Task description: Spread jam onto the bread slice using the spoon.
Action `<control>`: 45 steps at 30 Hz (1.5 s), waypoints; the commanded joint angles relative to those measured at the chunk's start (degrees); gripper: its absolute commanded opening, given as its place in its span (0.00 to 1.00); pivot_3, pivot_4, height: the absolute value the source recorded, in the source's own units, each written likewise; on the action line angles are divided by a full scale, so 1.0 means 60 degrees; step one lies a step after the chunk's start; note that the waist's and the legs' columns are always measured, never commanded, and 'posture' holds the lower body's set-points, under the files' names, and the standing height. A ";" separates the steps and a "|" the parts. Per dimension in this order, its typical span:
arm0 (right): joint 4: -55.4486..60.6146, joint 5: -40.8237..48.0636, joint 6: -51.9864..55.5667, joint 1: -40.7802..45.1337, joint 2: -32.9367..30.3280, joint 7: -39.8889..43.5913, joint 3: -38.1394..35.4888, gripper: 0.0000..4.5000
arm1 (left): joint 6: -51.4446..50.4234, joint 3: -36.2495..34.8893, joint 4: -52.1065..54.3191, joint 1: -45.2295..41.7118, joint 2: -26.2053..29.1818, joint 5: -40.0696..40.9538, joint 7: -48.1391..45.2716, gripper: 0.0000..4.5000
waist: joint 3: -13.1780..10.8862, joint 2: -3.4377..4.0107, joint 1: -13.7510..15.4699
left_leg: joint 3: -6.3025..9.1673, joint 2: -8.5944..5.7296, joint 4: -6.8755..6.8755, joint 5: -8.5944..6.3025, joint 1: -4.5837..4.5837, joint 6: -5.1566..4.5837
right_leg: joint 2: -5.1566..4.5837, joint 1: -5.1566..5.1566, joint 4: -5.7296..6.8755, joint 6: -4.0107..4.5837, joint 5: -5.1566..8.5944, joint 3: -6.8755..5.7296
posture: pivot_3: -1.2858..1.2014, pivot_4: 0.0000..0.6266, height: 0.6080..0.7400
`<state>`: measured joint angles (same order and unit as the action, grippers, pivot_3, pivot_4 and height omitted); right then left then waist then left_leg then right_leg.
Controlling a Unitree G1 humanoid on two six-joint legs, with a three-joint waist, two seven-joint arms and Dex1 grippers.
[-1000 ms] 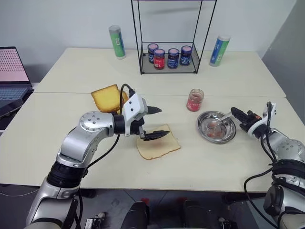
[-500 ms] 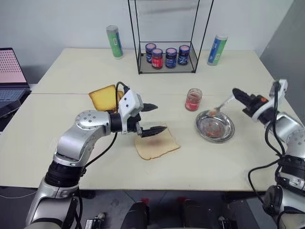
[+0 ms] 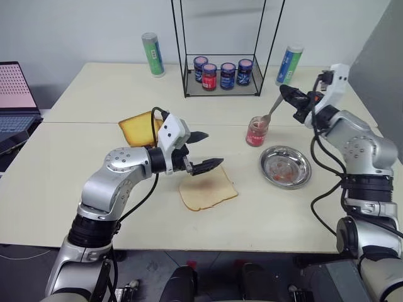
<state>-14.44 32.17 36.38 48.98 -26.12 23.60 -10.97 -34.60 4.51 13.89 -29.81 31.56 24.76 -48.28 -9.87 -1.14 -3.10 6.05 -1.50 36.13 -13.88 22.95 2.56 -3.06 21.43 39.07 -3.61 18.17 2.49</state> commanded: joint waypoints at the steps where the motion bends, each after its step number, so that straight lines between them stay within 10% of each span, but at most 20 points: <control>1: -0.0743 -0.0558 -0.0918 0.0539 0.0038 0.0385 0.0102 0.00 | -0.0052 -0.0351 0.0598 0.0165 0.0131 0.0170 0.0139 1.00 | 0.0000 0.0000 -0.0012 | -0.0001 0.0000 0.0000 0.0000 -0.0002 0.0000 | 0.0000 0.0000 0.0000 0.0000 0.0000 0.0002 | 0.52 0.24 1.00; 24: -0.1086 -0.3302 -0.3486 -0.0268 0.0346 0.1413 0.1856 0.00 | -0.0159 -0.0552 0.0946 0.0421 0.0324 0.0268 0.0361 1.00 | 0.0000 0.0001 -0.0022 | 0.0019 0.0002 0.0000 0.0010 -0.0002 0.0018 | 0.0000 0.0002 0.0000 0.0001 0.0000 0.0003 | 0.52 0.24 1.00; 45: -0.1979 0.0309 0.1292 0.1530 0.1429 -0.1955 -0.2707 0.00 | 0.0109 -0.0350 0.0552 0.0199 0.0202 0.0106 0.0396 1.00 | -0.0003 0.0006 -0.0019 | 0.0012 0.0001 -0.0004 0.0004 -0.0002 0.0007 | 0.0000 0.0007 0.0006 0.0003 -0.0002 0.0005 | 0.52 0.24 1.00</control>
<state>-26.41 30.98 43.08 56.20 -17.38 14.13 -23.70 -35.15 3.02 16.42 -27.72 32.78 25.47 -45.75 -9.88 -1.10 -3.22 6.12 -1.50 36.11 -13.86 22.94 2.59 -3.06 21.46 39.10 -3.59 18.16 2.52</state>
